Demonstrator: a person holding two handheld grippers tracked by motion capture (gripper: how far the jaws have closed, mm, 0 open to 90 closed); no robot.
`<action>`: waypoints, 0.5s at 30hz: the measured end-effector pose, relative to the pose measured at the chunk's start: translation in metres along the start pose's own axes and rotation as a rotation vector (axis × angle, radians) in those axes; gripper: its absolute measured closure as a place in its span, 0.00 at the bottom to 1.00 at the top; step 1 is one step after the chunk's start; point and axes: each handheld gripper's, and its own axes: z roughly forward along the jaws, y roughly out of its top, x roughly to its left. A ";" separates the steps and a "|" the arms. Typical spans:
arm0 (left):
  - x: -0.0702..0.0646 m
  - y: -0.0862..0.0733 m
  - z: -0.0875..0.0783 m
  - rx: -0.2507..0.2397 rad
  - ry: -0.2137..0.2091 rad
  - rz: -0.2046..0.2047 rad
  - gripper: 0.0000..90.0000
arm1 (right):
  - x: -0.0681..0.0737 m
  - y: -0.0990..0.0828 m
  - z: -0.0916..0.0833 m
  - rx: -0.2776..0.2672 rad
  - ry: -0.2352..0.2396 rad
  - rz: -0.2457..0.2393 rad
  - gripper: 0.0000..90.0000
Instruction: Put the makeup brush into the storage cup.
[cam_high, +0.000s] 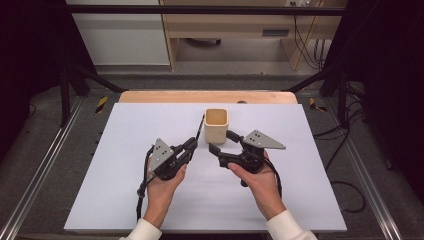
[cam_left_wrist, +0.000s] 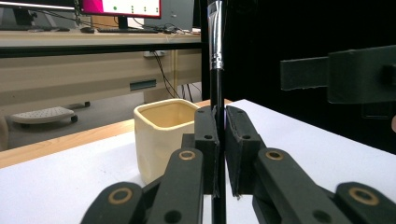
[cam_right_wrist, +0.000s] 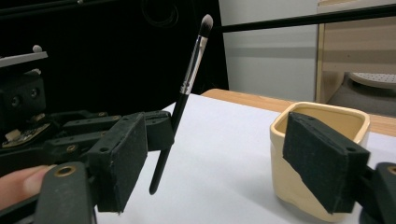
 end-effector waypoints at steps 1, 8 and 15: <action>-0.001 0.000 0.000 0.001 -0.002 0.001 0.93 | 0.000 0.000 0.001 0.001 0.002 0.004 0.27; -0.005 -0.001 0.003 0.007 -0.012 0.010 0.93 | -0.001 0.002 0.005 -0.001 0.008 0.017 0.34; -0.008 -0.002 0.006 0.012 -0.020 0.016 0.93 | 0.000 0.002 0.012 0.001 0.035 0.034 0.43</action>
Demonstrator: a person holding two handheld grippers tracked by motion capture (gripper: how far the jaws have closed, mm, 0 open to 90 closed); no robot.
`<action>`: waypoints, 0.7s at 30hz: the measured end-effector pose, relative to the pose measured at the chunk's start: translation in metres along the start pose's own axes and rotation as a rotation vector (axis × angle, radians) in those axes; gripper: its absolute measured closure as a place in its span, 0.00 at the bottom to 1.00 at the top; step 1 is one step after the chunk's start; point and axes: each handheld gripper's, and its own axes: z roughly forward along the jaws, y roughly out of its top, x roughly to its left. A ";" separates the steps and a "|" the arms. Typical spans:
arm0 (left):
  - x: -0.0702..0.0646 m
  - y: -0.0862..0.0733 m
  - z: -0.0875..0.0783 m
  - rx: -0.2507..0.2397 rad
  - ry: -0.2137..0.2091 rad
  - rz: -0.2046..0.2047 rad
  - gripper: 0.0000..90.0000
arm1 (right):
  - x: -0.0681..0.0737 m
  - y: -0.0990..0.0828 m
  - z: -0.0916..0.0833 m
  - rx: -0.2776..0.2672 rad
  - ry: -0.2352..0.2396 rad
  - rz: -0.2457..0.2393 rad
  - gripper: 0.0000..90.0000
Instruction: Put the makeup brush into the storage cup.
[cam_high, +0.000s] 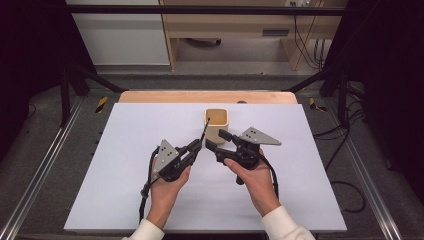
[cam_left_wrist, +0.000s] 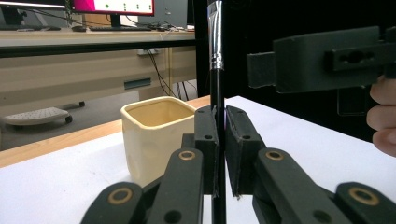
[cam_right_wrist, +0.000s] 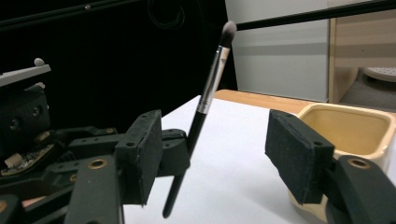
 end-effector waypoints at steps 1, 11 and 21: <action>0.000 0.000 0.000 -0.001 -0.001 -0.001 0.93 | 0.001 0.000 0.001 -0.006 0.003 0.006 0.44; -0.005 0.000 0.002 0.004 -0.013 0.006 0.93 | 0.002 0.000 0.010 -0.027 0.008 0.030 0.55; -0.010 0.000 0.003 0.001 -0.024 0.008 0.93 | 0.002 0.000 0.013 -0.036 0.015 0.056 0.64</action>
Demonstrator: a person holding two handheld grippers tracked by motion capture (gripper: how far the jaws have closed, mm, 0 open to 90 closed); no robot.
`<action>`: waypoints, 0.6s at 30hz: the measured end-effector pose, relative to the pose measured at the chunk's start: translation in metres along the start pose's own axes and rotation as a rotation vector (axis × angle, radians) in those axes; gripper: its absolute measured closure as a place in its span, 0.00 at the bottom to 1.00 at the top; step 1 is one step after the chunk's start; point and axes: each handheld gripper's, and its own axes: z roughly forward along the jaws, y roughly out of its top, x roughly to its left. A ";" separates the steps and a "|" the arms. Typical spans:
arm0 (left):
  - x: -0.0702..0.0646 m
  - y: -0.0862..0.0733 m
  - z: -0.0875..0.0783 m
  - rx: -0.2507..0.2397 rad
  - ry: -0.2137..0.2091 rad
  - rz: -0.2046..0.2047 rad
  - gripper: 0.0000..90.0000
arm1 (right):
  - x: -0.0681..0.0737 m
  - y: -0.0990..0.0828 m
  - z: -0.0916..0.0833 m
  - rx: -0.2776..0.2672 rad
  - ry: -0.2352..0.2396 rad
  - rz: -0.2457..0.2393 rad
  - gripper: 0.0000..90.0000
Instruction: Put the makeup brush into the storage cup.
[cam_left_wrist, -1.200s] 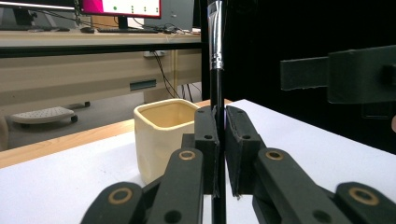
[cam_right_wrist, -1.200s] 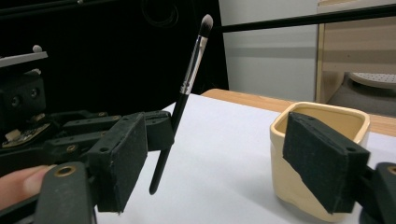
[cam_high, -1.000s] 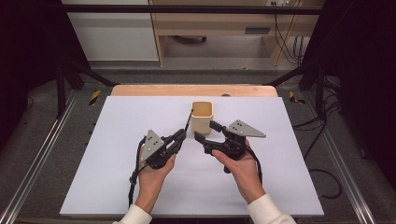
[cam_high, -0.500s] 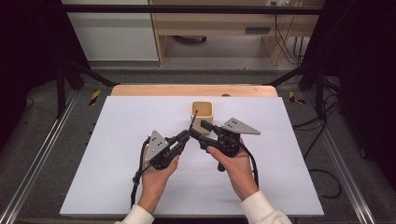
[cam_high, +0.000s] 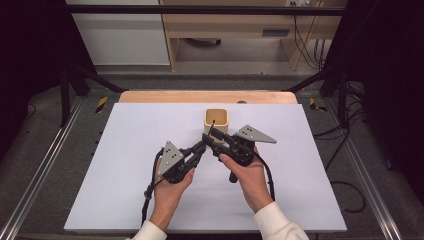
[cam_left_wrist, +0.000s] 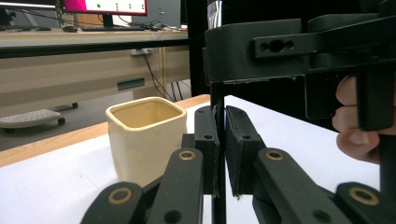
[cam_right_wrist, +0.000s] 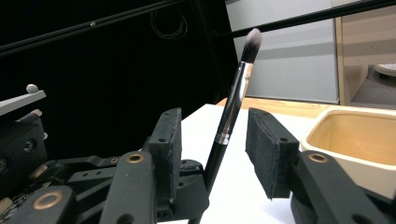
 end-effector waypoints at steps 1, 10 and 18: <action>0.000 0.000 0.000 0.001 0.000 0.002 0.93 | 0.000 0.000 0.000 0.000 0.000 0.003 0.65; -0.003 0.000 0.000 -0.003 -0.004 0.001 0.93 | -0.001 -0.001 0.001 0.012 0.017 0.009 0.74; -0.004 0.001 -0.001 -0.005 -0.005 0.003 0.93 | -0.002 -0.001 0.002 0.016 0.037 0.025 0.81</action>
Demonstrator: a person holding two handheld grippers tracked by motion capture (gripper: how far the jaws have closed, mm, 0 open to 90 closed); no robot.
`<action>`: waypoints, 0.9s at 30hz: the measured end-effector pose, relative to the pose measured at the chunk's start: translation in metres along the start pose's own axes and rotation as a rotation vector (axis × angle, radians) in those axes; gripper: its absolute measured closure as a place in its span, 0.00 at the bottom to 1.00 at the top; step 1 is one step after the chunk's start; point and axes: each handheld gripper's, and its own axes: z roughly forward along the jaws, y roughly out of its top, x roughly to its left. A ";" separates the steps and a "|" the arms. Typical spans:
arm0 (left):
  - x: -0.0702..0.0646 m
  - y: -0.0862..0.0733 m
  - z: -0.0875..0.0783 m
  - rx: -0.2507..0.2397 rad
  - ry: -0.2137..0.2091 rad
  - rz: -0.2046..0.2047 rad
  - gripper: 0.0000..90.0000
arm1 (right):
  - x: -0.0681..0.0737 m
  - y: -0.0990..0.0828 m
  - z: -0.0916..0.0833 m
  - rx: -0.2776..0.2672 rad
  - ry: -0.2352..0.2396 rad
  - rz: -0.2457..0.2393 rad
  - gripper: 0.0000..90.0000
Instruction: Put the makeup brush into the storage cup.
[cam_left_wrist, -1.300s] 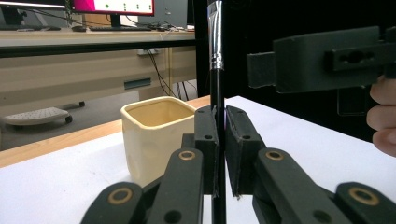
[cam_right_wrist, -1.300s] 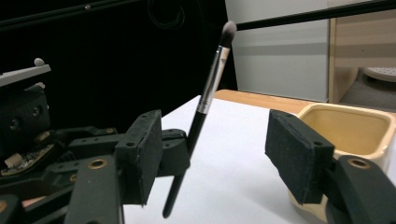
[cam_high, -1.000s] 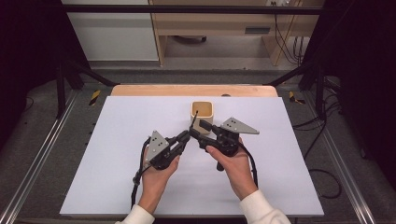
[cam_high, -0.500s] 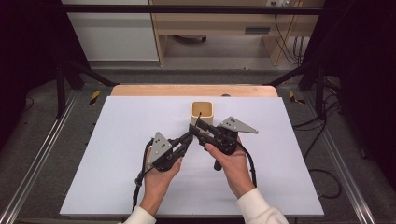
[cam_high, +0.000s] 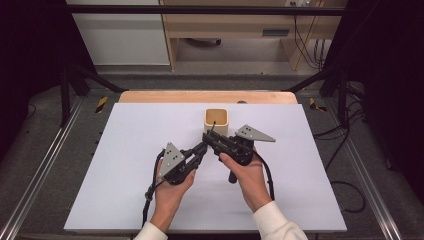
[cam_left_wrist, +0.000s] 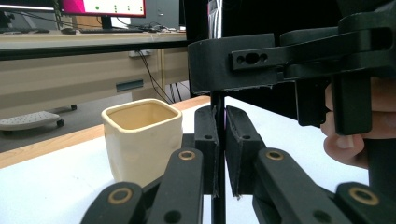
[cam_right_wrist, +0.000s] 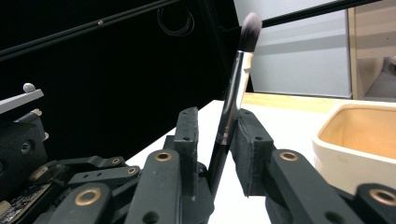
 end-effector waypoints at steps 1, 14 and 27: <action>0.000 0.000 0.000 0.000 0.000 0.002 0.93 | 0.000 0.000 0.000 0.001 0.000 0.001 0.82; -0.002 -0.001 -0.003 -0.007 -0.006 -0.003 0.93 | 0.002 -0.001 -0.001 0.012 0.025 -0.012 0.93; 0.008 -0.004 -0.015 0.016 0.012 -0.006 0.89 | -0.009 0.005 -0.009 0.019 -0.018 -0.056 0.93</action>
